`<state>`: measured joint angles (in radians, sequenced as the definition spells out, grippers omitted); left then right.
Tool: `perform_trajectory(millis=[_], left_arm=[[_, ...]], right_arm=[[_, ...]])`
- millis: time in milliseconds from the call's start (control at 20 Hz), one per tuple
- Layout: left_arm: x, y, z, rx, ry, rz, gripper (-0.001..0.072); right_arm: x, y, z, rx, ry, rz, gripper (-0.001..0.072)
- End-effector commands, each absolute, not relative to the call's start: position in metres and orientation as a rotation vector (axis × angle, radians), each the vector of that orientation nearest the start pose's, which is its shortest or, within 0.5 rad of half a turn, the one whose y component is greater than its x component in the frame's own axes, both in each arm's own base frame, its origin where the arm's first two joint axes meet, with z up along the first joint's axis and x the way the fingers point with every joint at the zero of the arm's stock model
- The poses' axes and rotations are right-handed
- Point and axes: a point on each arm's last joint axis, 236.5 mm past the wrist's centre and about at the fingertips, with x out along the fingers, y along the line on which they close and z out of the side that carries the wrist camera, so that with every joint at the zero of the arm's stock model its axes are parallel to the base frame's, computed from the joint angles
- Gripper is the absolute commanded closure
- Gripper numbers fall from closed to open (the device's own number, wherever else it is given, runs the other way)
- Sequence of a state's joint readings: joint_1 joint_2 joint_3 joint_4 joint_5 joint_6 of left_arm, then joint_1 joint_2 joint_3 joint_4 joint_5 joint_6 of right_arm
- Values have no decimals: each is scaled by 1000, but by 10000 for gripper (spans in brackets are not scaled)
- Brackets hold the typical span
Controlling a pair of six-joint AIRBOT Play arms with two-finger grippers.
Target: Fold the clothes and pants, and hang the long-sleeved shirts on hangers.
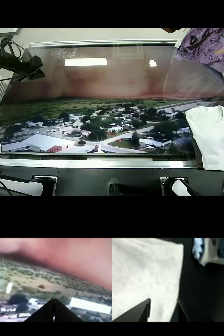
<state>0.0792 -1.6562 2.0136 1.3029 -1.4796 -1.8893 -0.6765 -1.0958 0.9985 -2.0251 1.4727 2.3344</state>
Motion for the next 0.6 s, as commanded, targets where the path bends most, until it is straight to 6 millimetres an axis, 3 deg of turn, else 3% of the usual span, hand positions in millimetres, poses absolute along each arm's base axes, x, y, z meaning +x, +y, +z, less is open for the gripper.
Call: perform_trajectory(millis=[0,50,150,250,400,550], left_arm=[[490,-23,136,-492,1156,23,689],[487,-23,136,-483,1164,18,689],[483,-26,144,-437,1151,-15,690],[479,-23,156,-391,1121,-10,689],[463,-23,168,-262,1101,-12,690],[427,-42,156,-177,1133,-60,690]], right_arm=[[227,-261,60,728,991,-1167,331],[266,-254,74,770,896,-1023,334],[340,-217,104,812,760,-714,437],[388,-155,116,719,756,-465,473],[422,-32,103,400,883,-115,675],[418,68,84,174,966,105,674]])
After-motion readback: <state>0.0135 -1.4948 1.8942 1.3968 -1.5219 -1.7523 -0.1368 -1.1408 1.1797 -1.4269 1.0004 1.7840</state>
